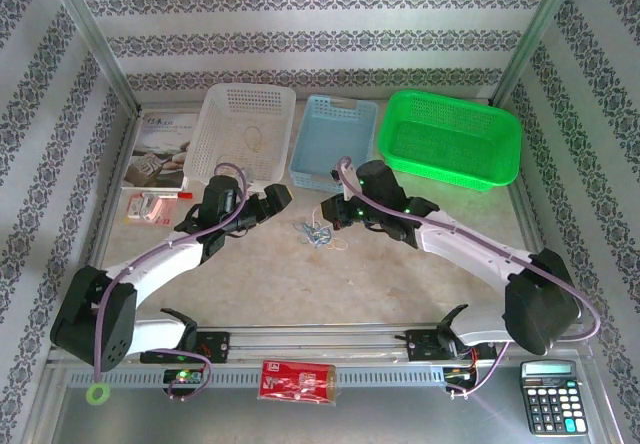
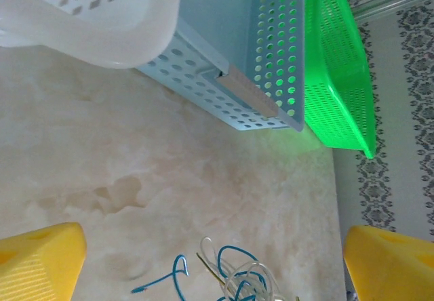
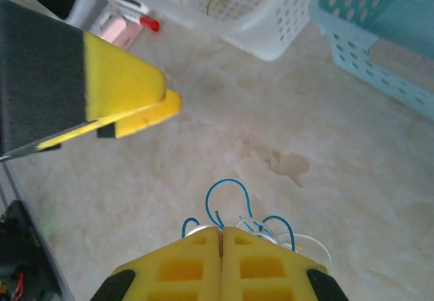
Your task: Untangle the cables
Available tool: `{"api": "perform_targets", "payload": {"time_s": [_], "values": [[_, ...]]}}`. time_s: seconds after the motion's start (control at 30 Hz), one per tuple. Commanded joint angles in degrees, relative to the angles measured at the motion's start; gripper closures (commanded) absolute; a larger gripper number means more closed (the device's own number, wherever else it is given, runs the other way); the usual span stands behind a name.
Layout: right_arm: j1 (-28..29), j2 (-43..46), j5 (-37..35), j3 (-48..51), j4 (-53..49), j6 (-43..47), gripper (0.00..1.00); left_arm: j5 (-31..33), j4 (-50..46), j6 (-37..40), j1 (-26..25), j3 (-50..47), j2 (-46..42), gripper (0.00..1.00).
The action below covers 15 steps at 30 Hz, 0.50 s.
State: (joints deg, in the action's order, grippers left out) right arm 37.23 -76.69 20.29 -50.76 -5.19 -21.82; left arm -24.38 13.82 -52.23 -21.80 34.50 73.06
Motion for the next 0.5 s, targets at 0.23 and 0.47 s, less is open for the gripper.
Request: {"api": "perform_targets", "payload": {"time_s": [0.23, 0.47], "values": [[-5.53, -1.25, 2.64, 6.64, 8.18, -4.98, 1.0, -2.82, 4.67, -1.83, -2.54, 1.86, 3.24, 0.11], [-7.95, 0.77, 2.64, 11.19, 9.63, -5.88, 1.0, -0.27, -1.77, 1.28, -3.13, 3.99, 2.88, 0.11]]}}
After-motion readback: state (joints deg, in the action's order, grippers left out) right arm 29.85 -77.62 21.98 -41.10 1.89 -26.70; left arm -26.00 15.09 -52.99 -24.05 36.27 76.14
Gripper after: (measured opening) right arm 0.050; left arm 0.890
